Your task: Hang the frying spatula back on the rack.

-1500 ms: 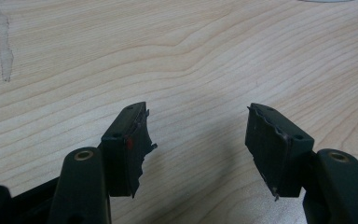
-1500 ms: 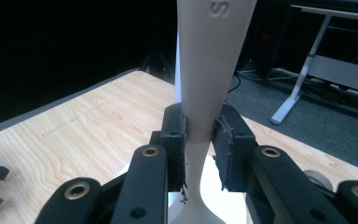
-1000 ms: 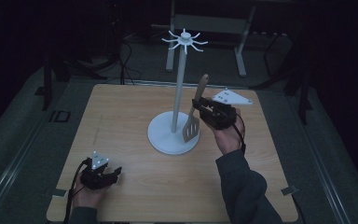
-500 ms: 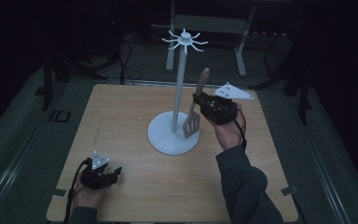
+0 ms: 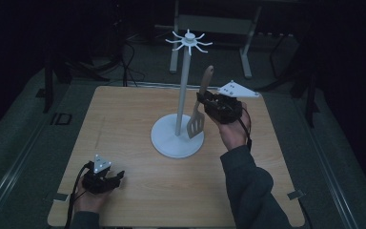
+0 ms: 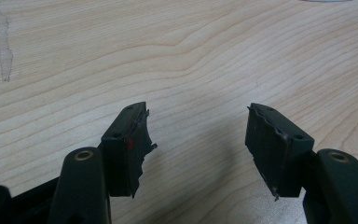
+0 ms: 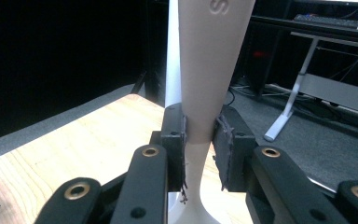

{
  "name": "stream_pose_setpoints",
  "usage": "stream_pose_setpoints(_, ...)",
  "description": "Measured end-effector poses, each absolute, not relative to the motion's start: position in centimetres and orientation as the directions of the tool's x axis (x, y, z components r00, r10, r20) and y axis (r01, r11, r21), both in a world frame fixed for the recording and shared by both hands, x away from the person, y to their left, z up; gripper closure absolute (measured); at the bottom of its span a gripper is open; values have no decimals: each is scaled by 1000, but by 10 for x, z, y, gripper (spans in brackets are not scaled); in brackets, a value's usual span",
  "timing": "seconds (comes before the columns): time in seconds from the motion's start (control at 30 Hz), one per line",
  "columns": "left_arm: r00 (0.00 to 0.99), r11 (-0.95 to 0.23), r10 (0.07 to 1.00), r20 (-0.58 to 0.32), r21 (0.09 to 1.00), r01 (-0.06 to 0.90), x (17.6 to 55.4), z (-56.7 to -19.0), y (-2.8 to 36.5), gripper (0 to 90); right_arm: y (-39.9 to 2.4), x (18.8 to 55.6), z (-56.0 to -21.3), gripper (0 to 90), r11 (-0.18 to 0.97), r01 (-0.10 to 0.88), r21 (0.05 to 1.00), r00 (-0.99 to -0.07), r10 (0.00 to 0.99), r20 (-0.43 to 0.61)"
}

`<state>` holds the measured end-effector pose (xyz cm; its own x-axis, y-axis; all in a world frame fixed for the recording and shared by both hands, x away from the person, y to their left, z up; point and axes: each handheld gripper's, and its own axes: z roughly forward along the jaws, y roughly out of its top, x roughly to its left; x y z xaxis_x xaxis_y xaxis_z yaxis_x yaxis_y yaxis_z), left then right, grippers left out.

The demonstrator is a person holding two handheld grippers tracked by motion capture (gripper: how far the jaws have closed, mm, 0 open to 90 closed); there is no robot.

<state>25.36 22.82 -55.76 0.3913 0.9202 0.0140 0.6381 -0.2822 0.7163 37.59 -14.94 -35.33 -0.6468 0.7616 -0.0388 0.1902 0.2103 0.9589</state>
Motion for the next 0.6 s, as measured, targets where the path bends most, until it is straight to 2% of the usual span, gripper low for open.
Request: stream_pose_setpoints(0.6, 391, -283, 920, 14, 716, 638, 254, -558, 228, 395, -148, 382, -343, 747, 203, 184, 962, -644, 764, -38)
